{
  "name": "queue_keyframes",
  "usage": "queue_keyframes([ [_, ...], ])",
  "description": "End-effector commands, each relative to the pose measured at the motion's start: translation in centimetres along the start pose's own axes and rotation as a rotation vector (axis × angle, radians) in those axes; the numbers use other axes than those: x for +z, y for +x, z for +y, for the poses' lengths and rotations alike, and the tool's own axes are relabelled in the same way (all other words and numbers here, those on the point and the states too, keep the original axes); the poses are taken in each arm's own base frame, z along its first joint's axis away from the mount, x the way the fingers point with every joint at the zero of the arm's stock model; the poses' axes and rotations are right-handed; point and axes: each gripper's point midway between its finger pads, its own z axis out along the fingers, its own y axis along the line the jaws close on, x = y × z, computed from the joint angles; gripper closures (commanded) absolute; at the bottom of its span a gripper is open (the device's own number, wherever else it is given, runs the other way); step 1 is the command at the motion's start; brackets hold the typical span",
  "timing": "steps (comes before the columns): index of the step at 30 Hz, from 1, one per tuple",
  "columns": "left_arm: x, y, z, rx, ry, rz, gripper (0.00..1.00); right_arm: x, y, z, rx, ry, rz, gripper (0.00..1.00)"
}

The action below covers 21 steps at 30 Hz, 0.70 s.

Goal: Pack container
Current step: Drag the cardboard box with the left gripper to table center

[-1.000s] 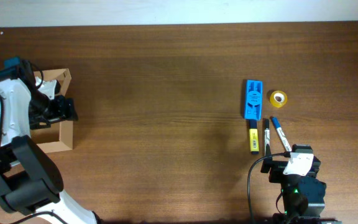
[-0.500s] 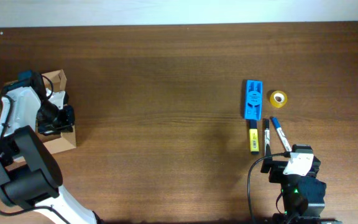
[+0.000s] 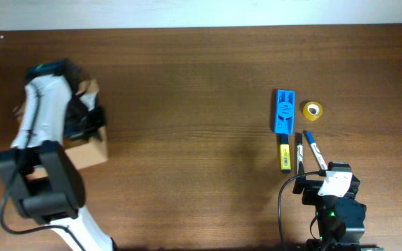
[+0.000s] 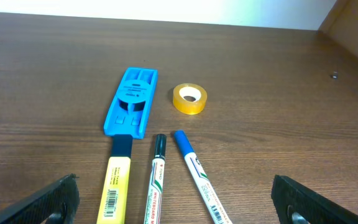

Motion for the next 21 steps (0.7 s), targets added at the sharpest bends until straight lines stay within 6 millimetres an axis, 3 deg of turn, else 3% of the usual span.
queue_keyframes([
  [1, -4.4, -0.4, -6.7, 0.047, 0.017, -0.12, 0.98, 0.1, 0.2, -0.1, -0.003, 0.004, 0.0, 0.01],
  [5, -8.8, 0.7, -15.3, 0.147, 0.058, -0.264, 0.98, 0.1, 0.2, -0.1, -0.003, 0.004, 0.001, 0.01],
  [8, -10.5, 2.2, -20.1, 0.184, 0.063, -0.354, 0.99, 0.1, 0.2, -0.1, -0.003, 0.004, 0.001, 0.01],
  [11, -10.3, 4.4, -23.8, 0.2, 0.088, -0.372, 0.98, 0.1, 0.2, -0.1, -0.003, 0.004, 0.001, 0.01],
  [14, -9.7, 5.7, -26.0, 0.198, 0.069, -0.401, 0.98, 0.1, 0.2, -0.1, -0.003, 0.004, 0.001, 0.01],
  [21, -7.1, 6.6, -31.2, 0.194, 0.089, -0.439, 0.98, 0.1, 0.2, -0.1, -0.003, 0.004, 0.0, 0.01],
])
